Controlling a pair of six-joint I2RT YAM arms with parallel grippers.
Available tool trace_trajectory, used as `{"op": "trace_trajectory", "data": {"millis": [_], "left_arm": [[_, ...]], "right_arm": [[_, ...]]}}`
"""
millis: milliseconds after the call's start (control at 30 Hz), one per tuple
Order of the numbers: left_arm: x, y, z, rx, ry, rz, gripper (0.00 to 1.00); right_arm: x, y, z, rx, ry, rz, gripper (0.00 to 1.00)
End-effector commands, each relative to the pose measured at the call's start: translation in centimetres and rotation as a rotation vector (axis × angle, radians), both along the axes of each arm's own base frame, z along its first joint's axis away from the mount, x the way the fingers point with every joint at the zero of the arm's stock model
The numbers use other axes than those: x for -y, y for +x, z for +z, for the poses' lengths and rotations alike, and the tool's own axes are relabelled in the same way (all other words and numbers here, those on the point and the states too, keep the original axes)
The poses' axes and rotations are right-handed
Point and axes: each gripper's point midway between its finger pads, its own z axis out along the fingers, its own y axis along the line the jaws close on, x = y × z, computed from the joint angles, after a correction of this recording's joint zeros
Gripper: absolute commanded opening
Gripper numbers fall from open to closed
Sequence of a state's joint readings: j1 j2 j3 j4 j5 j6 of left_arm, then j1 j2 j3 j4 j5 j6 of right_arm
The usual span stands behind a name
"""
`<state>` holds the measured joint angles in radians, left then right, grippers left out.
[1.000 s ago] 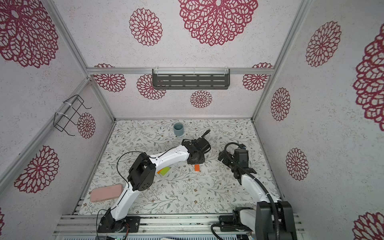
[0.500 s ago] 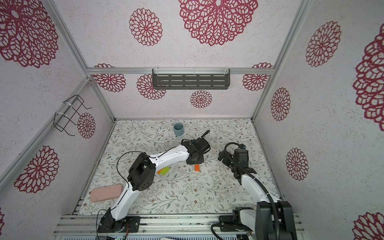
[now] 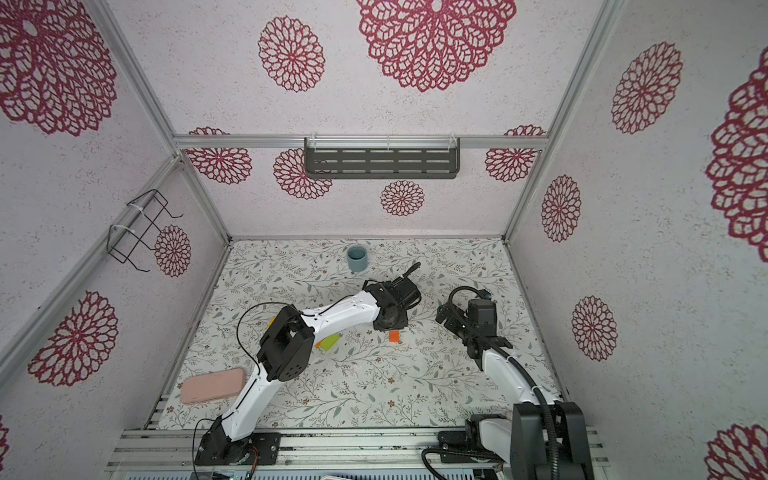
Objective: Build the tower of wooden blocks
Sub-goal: 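Open and withdraw the left gripper while the right gripper moves over the X cube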
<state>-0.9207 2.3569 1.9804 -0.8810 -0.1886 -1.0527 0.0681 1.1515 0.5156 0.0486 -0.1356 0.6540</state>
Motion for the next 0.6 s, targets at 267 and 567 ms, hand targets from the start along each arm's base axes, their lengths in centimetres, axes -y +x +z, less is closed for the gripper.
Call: {"op": "trace_trajectory", "data": {"millis": [267, 567], "left_arm": [[0.18, -0.16, -1.06, -0.016, 0.002, 0.016, 0.41], [0.45, 0.01, -0.46, -0.005, -0.003, 0.009, 0.5]], "right_arm": [[0.03, 0.43, 0.65, 0.031, 0.0, 0.006, 0.99], [0.05, 0.45, 0.74, 0.035, -0.003, 0.006, 0.99]]}}
